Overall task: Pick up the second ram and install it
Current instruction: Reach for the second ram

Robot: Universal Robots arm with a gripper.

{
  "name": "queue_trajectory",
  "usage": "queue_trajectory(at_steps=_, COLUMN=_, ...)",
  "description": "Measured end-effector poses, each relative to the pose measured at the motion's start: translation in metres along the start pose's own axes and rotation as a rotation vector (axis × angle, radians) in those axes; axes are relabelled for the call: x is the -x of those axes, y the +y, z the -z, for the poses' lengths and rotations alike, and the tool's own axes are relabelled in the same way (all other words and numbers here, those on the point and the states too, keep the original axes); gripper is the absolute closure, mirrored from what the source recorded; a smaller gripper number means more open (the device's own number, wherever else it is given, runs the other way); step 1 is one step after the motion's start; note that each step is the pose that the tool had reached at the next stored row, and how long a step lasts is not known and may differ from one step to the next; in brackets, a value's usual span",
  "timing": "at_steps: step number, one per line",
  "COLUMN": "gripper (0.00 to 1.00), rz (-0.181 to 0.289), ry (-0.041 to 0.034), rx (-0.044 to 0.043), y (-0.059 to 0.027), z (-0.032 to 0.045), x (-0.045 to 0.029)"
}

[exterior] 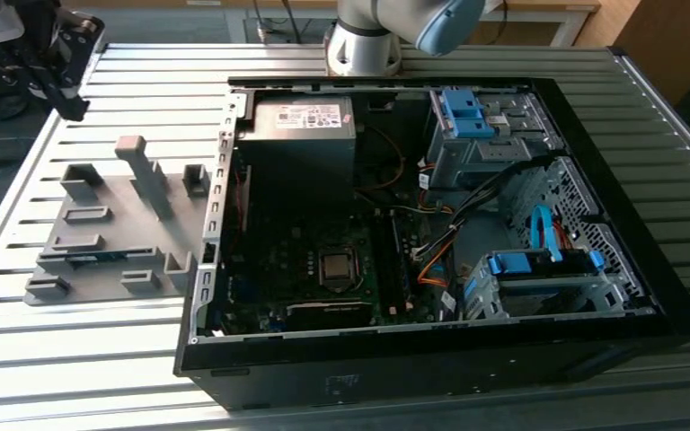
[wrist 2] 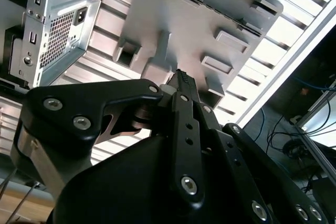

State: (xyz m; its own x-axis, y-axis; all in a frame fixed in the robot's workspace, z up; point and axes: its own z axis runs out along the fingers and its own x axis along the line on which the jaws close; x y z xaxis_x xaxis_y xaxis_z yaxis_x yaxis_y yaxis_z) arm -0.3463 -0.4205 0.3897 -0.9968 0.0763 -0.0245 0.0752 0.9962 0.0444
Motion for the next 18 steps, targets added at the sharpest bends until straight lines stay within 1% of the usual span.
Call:
queue_trajectory(at_steps=8, gripper=0.89, rz=0.0, ry=0.0, rx=0.0, y=-0.0063, z=0.0005, x=-0.0126)
queue_trajectory(at_steps=14, gripper=0.89, rz=0.0, ry=0.0002, rx=-0.0001, y=-0.0134, z=0.0009, x=-0.0166)
queue_trajectory(at_steps=18, gripper=0.89, rz=0.0, ry=0.0, rx=0.0, y=-0.0169, z=0.0011, x=-0.0214)
